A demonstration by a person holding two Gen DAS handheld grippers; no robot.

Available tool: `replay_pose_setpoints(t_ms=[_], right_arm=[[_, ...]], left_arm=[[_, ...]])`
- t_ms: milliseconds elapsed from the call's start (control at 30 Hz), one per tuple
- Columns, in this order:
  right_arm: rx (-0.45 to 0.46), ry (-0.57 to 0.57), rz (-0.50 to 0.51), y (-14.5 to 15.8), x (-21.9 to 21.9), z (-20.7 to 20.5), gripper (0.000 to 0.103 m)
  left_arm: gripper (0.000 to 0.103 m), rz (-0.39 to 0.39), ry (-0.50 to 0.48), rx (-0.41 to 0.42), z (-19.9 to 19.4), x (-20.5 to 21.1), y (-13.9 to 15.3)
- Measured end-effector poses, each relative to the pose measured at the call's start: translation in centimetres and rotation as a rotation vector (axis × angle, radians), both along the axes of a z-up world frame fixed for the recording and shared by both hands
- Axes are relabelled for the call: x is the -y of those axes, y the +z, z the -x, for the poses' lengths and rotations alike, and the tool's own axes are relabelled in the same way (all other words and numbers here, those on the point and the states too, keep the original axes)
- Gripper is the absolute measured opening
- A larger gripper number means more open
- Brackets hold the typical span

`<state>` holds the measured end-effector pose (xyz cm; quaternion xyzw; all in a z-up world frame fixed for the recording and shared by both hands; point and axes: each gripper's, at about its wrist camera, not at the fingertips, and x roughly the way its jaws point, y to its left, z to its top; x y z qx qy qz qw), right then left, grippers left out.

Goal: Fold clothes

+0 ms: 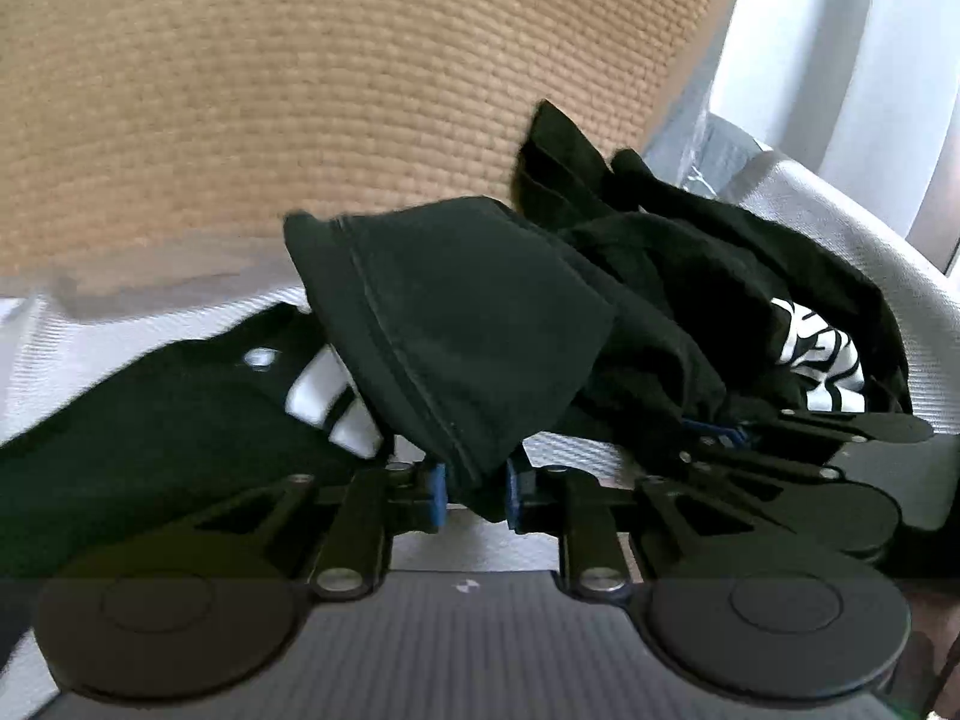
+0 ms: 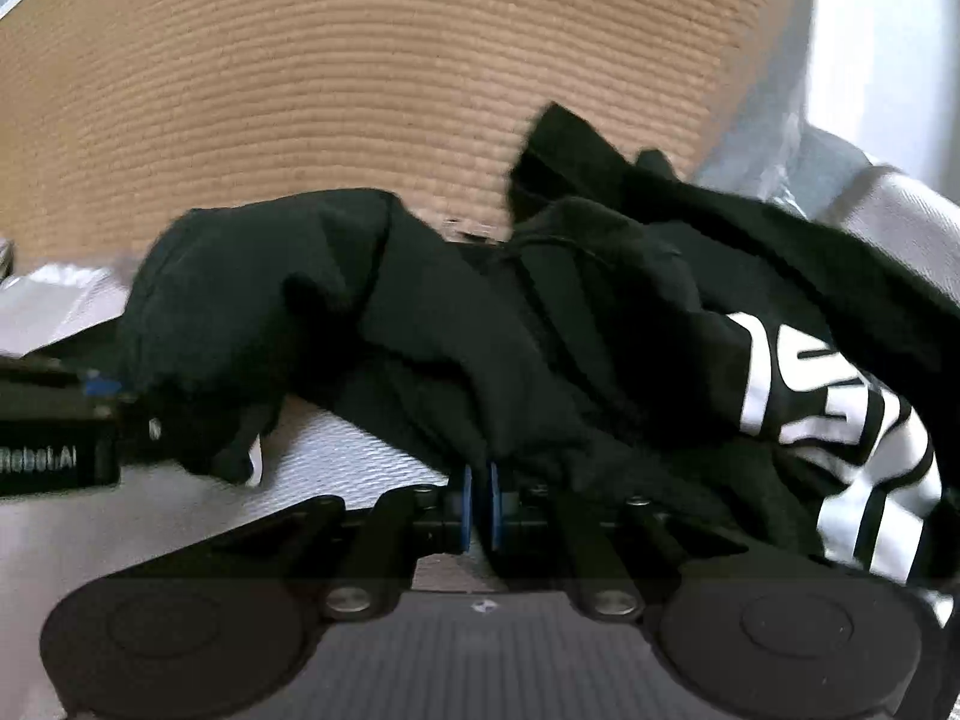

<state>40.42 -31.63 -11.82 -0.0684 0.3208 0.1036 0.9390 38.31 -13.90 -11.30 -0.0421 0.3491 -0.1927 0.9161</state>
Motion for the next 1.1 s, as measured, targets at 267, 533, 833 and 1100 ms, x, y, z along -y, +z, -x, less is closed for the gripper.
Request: replay_pose_setpoints(t_ms=[267,533,833,1100], right_arm=[[-0.010,0.112,-0.016,1.0,-3.4,2.0,0.005],[-0.040,0.216,-0.022,1.0,-8.1,3.8,0.003],[-0.052,0.239,-0.054,1.4,-9.1,4.0,0.003],[-0.073,0.319,-0.084,1.2,-11.7,5.8,0.003]], left_arm=[[0.019,-0.038,0.103,-0.003,1.6,-6.6,0.7],[0.018,-0.042,0.145,-0.008,3.4,-9.8,0.7],[0.018,-0.055,0.166,0.004,4.5,-12.6,0.9],[0.018,-0.095,0.185,0.014,5.8,-15.0,1.0]])
